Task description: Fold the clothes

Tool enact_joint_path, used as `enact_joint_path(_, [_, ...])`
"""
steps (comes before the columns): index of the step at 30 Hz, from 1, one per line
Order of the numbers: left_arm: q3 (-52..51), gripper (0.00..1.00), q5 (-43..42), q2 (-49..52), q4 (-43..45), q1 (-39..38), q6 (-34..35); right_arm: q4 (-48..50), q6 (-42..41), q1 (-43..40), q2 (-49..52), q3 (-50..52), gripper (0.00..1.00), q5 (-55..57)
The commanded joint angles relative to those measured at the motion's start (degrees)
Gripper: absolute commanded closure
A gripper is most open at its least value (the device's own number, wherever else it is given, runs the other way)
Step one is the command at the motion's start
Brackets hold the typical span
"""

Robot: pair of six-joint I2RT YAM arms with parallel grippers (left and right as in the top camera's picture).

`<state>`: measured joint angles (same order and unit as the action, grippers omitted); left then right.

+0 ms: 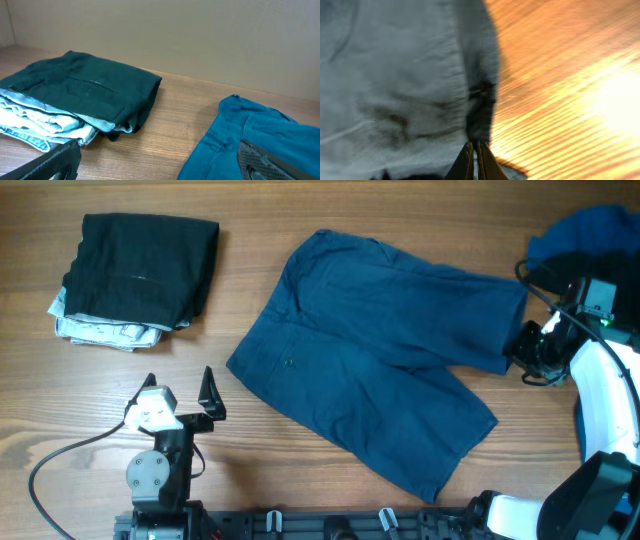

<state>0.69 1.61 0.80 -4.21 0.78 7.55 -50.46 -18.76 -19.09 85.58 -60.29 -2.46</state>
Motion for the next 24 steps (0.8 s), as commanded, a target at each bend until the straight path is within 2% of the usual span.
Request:
enact_joint_path(1, [-0.3, 0.0, -0.5, -0.4, 0.2, 0.3, -0.9, 1.9, -5.2, -0.3, -0.9, 3.2, 0.96, 7.2])
enact_joint_path(7, [-0.3, 0.0, -0.5, -0.4, 0.2, 0.3, -0.9, 11.8, -2.6, -0.3, -0.6, 8.8, 0.96, 4.5])
enact_joint_path(11, [-0.3, 0.0, -0.5, -0.4, 0.2, 0.3, -0.9, 21.0, 5.6, -0.3, -0.6, 8.7, 0.96, -8.7])
enact_joint_path(13, [-0.3, 0.0, -0.5, -0.4, 0.2, 0.3, -0.9, 26.0, 6.8, -0.3, -0.6, 8.5, 0.96, -12.5])
enact_joint_path(19, [-0.3, 0.0, -0.5, -0.4, 0.2, 0.3, -0.9, 30.1, 6.8, -0.3, 0.9, 8.6, 0.96, -6.4])
enact_joint_path(24, [-0.3, 0.0, -0.5, -0.4, 0.2, 0.3, -0.9, 32.3, 7.1, -0.3, 6.5, 9.2, 0.96, -6.1])
